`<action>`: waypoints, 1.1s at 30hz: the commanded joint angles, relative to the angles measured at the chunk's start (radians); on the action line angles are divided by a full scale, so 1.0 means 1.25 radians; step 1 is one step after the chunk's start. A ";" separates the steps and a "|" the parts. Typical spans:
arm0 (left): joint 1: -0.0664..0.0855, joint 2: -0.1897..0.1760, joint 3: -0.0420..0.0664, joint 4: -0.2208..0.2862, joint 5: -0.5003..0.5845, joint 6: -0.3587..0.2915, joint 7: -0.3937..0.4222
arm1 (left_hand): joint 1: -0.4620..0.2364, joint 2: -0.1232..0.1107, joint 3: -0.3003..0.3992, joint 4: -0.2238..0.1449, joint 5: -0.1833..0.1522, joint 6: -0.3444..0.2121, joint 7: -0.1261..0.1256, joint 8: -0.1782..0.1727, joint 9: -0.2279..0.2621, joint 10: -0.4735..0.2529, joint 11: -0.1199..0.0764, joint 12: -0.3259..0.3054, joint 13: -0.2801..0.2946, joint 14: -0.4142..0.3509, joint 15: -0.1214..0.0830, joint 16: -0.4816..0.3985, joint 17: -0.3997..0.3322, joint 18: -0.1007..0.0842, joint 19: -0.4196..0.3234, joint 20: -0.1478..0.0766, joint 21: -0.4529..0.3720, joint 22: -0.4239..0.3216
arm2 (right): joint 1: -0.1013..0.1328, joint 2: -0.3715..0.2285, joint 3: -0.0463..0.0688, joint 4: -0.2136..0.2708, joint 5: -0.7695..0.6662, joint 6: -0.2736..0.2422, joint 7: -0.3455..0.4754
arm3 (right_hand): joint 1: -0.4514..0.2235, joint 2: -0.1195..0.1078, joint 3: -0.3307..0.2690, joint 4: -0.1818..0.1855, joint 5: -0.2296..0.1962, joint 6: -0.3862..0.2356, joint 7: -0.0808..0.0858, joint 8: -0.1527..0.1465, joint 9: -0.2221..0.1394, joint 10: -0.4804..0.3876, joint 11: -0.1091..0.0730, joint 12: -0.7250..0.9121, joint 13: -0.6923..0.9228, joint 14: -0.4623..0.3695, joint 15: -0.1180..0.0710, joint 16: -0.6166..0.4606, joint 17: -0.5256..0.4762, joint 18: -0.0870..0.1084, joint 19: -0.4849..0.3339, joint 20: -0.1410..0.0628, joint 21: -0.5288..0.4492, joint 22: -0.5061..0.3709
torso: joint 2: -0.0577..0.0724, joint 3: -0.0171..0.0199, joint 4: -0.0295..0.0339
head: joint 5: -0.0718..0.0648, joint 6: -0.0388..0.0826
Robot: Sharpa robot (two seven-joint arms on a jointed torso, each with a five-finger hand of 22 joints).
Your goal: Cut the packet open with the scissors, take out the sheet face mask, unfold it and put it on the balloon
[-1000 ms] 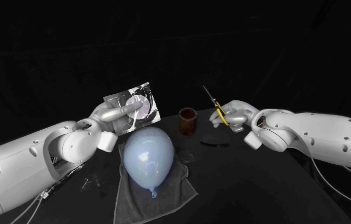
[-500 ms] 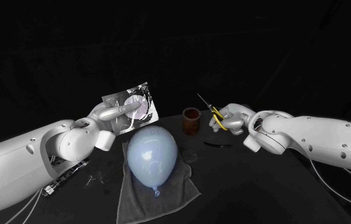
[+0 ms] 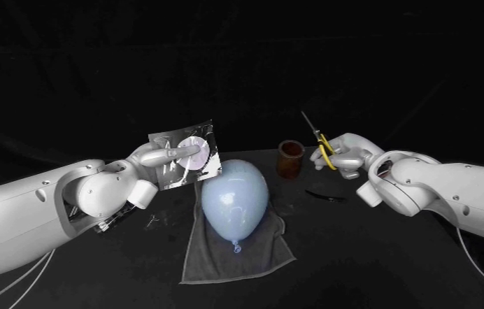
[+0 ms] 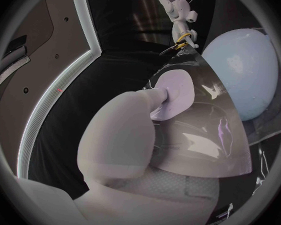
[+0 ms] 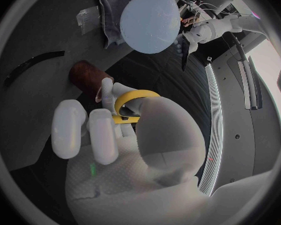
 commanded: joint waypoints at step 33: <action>-0.076 -0.050 -0.033 -0.120 -0.123 0.030 -0.261 | -0.084 -0.026 -0.065 0.028 0.002 -0.053 0.014 -0.004 0.008 -0.050 0.016 -0.005 -0.002 0.035 0.000 0.017 0.021 0.004 0.068 -0.021 0.033 0.003 | 0.000 0.012 0.001 -0.010 0.061 -0.022 0.047 | -0.002 0.002 0.040 -0.031 0.000 0.003 0.000 -0.002 0.004 0.116 -0.043 -0.002 0.002 0.027 -0.003 0.002 -0.002 0.009 -0.003 0.000 0.001 0.080 | -0.004 -0.0095 0.0055 | 0.163 -0.057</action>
